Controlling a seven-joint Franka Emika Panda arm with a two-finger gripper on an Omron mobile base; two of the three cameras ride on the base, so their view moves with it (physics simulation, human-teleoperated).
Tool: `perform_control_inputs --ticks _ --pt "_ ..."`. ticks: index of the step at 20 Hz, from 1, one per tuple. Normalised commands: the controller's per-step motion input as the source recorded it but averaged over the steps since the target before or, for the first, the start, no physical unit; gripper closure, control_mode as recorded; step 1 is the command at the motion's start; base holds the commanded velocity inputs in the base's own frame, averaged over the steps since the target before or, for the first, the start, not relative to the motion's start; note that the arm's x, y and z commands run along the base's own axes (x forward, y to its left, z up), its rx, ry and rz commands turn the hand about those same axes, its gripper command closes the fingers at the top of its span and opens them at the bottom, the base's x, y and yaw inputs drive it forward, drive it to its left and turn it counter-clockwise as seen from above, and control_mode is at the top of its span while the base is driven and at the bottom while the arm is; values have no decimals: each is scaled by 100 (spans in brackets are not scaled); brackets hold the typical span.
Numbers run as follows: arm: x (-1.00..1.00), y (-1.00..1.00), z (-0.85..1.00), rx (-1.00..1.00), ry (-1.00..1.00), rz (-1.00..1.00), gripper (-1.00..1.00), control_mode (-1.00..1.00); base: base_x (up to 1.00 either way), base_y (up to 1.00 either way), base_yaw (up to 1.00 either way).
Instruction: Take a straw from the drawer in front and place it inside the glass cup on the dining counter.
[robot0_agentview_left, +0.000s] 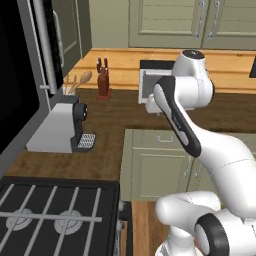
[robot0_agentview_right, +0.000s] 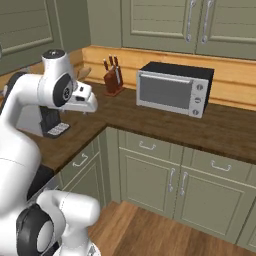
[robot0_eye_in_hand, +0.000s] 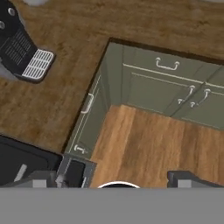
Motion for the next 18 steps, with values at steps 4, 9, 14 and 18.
perform_control_inputs --ticks 4,9,14,18 --pt "0 -15 0 24 0 -18 -100 -100 0 0 0" --pt "13 -70 -16 37 0 -6 -100 -100 0 0 0" --pt "5 -80 -40 43 0 0 -100 -100 0 0 0" --pt "6 -49 -71 44 -1 4 -100 -100 0 0 0"
